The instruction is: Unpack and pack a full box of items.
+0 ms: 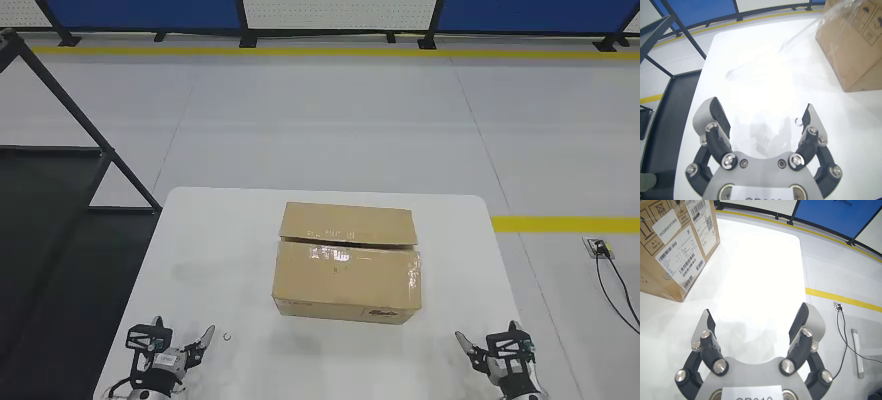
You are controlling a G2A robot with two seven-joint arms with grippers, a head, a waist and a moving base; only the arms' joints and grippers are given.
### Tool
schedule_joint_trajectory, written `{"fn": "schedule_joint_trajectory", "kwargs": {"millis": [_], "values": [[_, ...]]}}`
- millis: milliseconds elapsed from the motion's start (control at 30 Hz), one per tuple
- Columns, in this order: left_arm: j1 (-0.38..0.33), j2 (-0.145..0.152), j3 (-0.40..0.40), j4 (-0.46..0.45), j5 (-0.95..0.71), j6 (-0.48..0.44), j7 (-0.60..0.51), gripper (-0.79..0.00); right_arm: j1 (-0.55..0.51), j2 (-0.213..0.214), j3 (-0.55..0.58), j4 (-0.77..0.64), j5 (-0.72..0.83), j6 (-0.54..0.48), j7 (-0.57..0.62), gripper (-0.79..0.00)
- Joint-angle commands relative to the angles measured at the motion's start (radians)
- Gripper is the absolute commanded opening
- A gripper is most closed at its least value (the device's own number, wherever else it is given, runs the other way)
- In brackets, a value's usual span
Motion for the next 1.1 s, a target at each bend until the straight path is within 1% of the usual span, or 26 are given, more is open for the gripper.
{"fn": "schedule_joint_trajectory", "kwargs": {"millis": [0, 100, 200, 233, 300, 333, 367, 400, 467, 867, 933, 1000, 1067], "values": [[0.001, 0.002, -0.025, -0.019, -0.026, -0.039, 0.015, 0.0, -0.004, 0.001, 0.014, -0.03, 0.035, -0.04, 0.006, 0.0], [0.007, 0.005, -0.057, -0.049, -0.057, -0.094, 0.024, 0.0, -0.016, 0.003, 0.036, -0.074, 0.101, -0.117, 0.02, 0.0], [0.004, 0.009, -0.096, -0.092, -0.113, -0.18, 0.018, 0.0, -0.022, 0.009, 0.079, -0.135, 0.202, -0.233, 0.077, 0.0], [0.002, 0.01, -0.103, -0.103, -0.127, -0.199, 0.015, 0.0, -0.024, 0.01, 0.088, -0.149, 0.226, -0.256, 0.088, 0.0], [-0.005, 0.013, -0.131, -0.137, -0.209, -0.272, 0.002, 0.0, -0.025, 0.013, 0.119, -0.192, 0.346, -0.33, 0.141, 0.0], [-0.004, 0.013, -0.137, -0.144, -0.253, -0.298, -0.006, 0.0, -0.025, 0.014, 0.128, -0.202, 0.386, -0.344, 0.163, 0.0], [-0.004, 0.014, -0.148, -0.155, -0.332, -0.345, -0.032, 0.0, -0.023, 0.016, 0.143, -0.22, 0.435, -0.363, 0.204, 0.0], [-0.004, 0.018, -0.177, -0.173, -0.415, -0.396, -0.075, 0.0, -0.019, 0.019, 0.166, -0.246, 0.48, -0.374, 0.252, 0.0], [-0.003, 0.022, -0.213, -0.196, -0.429, -0.425, -0.103, 0.0, -0.019, 0.019, 0.166, -0.246, 0.48, -0.374, 0.252, 0.0], [-0.004, 0.022, -0.21, -0.194, -0.437, -0.421, -0.103, 0.0, -0.021, 0.019, 0.161, -0.242, 0.489, -0.376, 0.254, 0.0], [-0.022, 0.019, -0.191, -0.189, -0.485, -0.398, -0.114, 0.0, -0.002, 0.016, 0.138, -0.223, 0.57, -0.366, 0.263, 0.0], [-0.055, 0.02, -0.172, -0.183, -0.557, -0.394, -0.162, 0.0, 0.049, 0.019, 0.115, -0.197, 0.661, -0.41, 0.331, 0.0], [-0.099, 0.022, -0.165, -0.177, -0.598, -0.386, -0.217, 0.0, 0.111, 0.023, 0.108, -0.17, 0.742, -0.42, 0.397, 0.0]]}}
